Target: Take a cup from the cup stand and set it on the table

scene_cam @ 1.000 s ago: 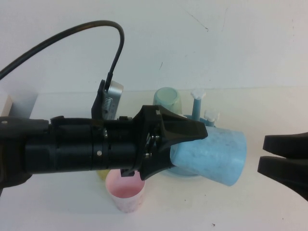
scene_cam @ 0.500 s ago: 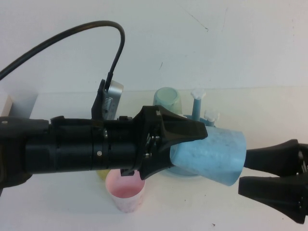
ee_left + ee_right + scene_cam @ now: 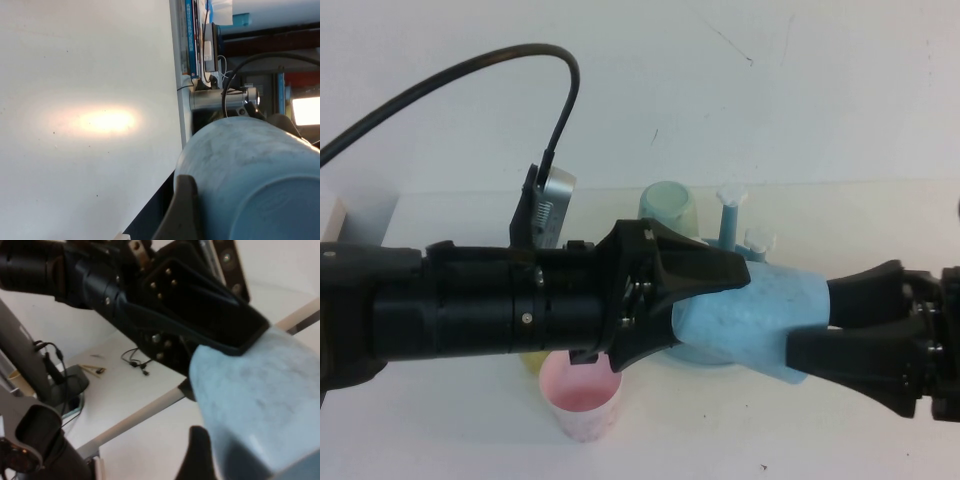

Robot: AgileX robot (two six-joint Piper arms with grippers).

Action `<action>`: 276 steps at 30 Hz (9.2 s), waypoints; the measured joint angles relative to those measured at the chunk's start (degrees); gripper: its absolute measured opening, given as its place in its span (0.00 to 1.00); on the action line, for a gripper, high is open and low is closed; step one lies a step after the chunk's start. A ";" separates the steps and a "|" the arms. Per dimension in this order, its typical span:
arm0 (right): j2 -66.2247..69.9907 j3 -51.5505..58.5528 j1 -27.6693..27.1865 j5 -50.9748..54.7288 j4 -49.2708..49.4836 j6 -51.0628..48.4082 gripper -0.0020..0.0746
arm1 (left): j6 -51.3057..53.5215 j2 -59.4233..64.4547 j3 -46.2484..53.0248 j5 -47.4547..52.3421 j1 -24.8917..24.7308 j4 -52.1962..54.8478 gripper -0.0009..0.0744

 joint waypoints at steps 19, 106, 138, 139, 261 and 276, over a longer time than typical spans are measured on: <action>5.66 -6.69 7.85 -0.56 0.00 -0.70 0.18 | 0.67 0.00 0.00 -1.86 0.00 -1.57 0.75; 13.54 -34.43 8.11 3.44 -96.79 78.81 0.06 | 18.88 -17.64 4.00 -17.64 17.04 31.35 0.01; 33.81 -48.59 8.11 2.34 -98.55 77.41 0.32 | 20.20 -31.55 7.60 -6.03 17.04 38.75 0.01; 33.47 -49.15 8.11 2.34 -98.26 77.52 0.32 | 20.20 -31.55 7.60 -6.14 17.04 38.75 0.01; -72.69 35.09 -6.43 -46.82 -103.50 101.90 0.02 | 18.97 -63.35 38.28 1.99 17.04 32.79 0.01; -72.69 35.09 -6.43 -46.82 -103.53 101.90 0.02 | 18.97 -63.35 38.28 1.99 17.04 32.79 0.01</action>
